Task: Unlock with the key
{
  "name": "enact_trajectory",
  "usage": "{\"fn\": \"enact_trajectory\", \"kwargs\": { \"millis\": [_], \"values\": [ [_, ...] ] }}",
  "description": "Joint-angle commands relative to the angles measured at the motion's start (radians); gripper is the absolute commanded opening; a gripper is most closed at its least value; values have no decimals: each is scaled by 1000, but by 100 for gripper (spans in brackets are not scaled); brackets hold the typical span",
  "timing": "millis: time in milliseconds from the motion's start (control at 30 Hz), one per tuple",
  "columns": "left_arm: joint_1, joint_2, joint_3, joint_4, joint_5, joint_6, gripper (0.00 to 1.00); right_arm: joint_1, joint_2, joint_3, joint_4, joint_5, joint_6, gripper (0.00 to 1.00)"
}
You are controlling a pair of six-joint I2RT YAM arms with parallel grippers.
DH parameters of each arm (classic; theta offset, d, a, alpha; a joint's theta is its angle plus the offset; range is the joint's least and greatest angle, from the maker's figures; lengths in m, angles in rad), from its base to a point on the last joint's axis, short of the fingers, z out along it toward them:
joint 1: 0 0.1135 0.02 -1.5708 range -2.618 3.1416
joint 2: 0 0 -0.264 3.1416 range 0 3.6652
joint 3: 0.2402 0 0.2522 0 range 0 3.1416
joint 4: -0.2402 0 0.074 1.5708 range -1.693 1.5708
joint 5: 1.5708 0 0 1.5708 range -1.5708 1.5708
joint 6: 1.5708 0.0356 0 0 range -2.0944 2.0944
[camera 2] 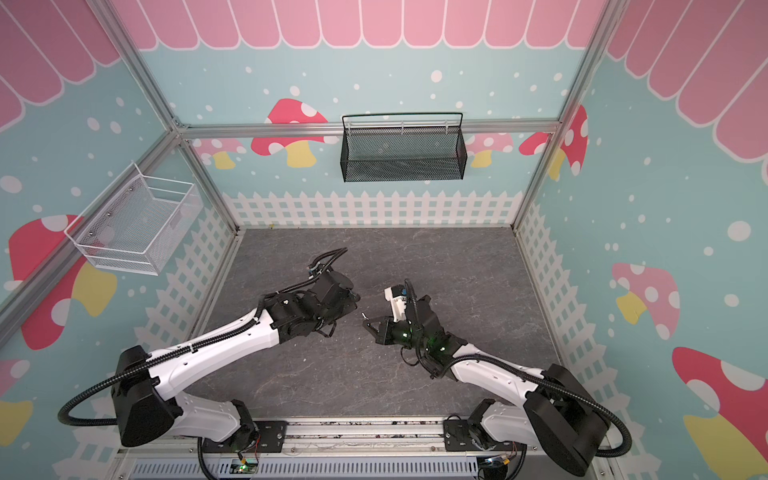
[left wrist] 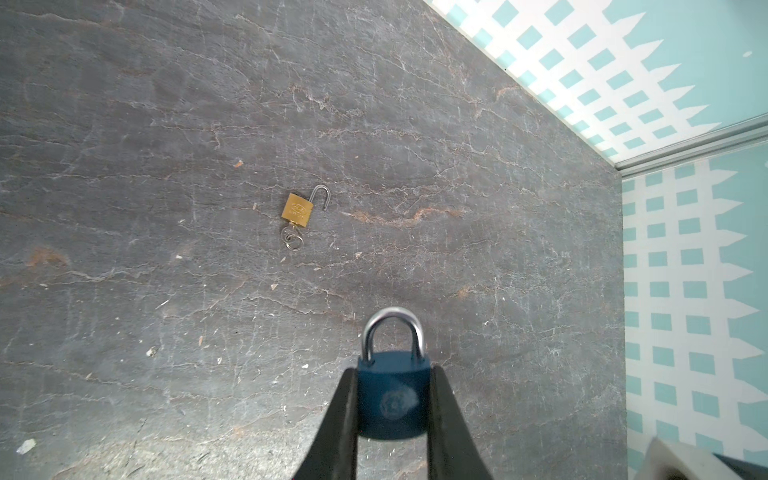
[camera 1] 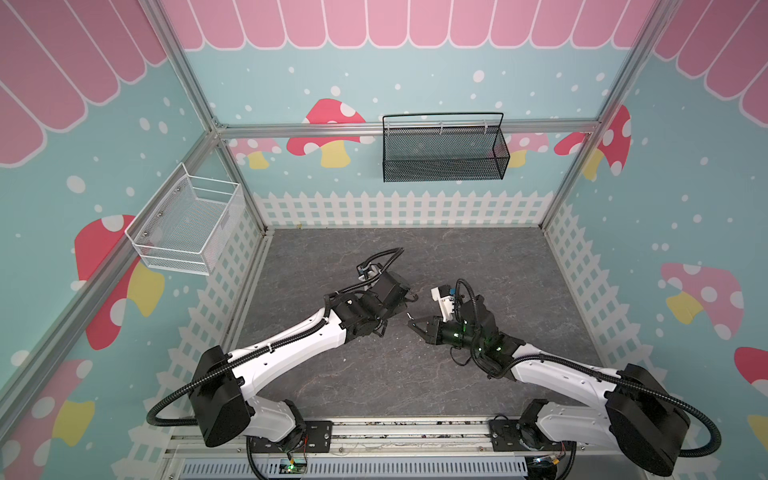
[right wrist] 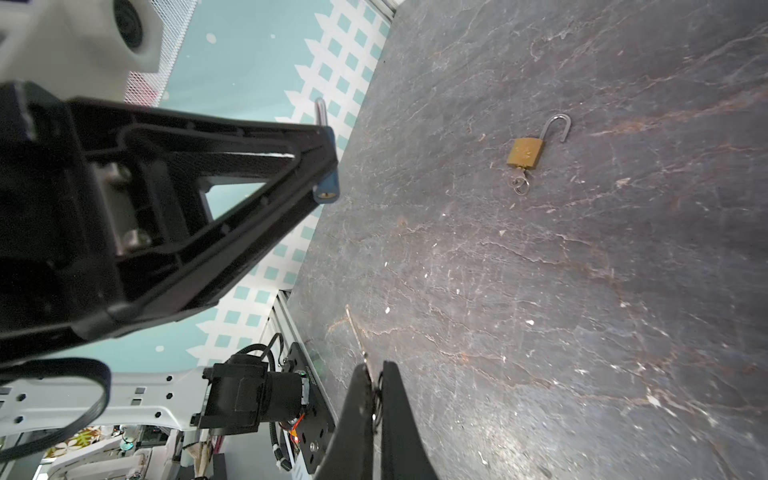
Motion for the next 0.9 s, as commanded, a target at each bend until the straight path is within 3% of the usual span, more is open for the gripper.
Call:
{"fn": "enact_trajectory", "kwargs": {
  "millis": [0, 333, 867],
  "values": [
    [-6, 18, 36, -2, -37, -14, 0, 12, 30, 4, 109, 21, 68, 0],
    [-11, 40, 60, -9, -33, -8, 0, 29, 108, 26, 186, 85, 141, 0],
    [-19, 29, 51, -18, -34, 3, 0, 29, 187, 85, 219, 112, 157, 0]
  ]
}}
